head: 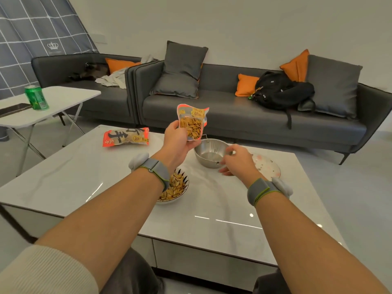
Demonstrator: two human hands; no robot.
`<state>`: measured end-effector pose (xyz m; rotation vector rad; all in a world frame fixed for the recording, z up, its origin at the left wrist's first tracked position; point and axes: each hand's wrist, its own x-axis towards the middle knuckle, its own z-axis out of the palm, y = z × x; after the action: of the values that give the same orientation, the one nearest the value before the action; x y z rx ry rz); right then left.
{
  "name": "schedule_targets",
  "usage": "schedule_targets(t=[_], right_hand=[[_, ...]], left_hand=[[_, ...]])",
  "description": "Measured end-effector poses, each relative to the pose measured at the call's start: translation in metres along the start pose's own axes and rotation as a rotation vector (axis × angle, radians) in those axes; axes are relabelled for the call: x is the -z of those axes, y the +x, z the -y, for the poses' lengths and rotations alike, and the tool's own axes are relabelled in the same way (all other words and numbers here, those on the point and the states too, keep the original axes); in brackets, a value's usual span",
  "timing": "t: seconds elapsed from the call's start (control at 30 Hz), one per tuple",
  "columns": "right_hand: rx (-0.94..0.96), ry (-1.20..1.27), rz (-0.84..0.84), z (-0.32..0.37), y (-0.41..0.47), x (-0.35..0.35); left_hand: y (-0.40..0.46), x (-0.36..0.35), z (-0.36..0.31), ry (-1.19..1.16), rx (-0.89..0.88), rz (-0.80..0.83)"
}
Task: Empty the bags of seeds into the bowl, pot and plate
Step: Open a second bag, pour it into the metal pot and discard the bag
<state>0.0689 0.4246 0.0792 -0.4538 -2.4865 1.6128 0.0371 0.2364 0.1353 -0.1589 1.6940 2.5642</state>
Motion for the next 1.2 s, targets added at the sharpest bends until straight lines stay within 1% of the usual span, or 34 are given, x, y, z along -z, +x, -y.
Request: schedule_targets(t=[0.07,0.2,0.47,0.6,0.8,0.9,1.0,1.1,1.2], right_hand=[[-0.075,-0.058,0.067,-0.017,0.016,-0.016],[-0.157,-0.175,0.149,-0.040,0.037,-0.031],[-0.239,-0.167,0.140,-0.061,0.079,-0.047],[-0.195,-0.229,0.102,-0.061,0.084,-0.049],[-0.164,-0.244,0.030,-0.060,0.077,-0.042],[-0.203,-0.250,-0.011,-0.063,0.069,-0.028],[-0.289,-0.233,-0.016,-0.070,0.063,-0.011],[-0.364,-0.284,0.024,-0.077,0.049,0.007],[-0.376,-0.349,0.056,-0.080,0.040,0.019]], left_hand=[[0.020,0.011,0.013,-0.003,-0.001,-0.034],[0.049,0.029,0.030,0.047,0.017,-0.094],[0.102,0.043,0.048,0.108,0.011,-0.218],[0.110,0.051,0.057,0.059,0.074,-0.215],[0.105,0.055,0.059,0.093,0.081,-0.219],[0.098,0.055,0.059,0.110,0.072,-0.221],[0.092,0.058,0.058,0.127,0.064,-0.220],[0.088,0.061,0.056,0.064,0.070,-0.205],[0.082,0.060,0.051,0.047,0.073,-0.187]])
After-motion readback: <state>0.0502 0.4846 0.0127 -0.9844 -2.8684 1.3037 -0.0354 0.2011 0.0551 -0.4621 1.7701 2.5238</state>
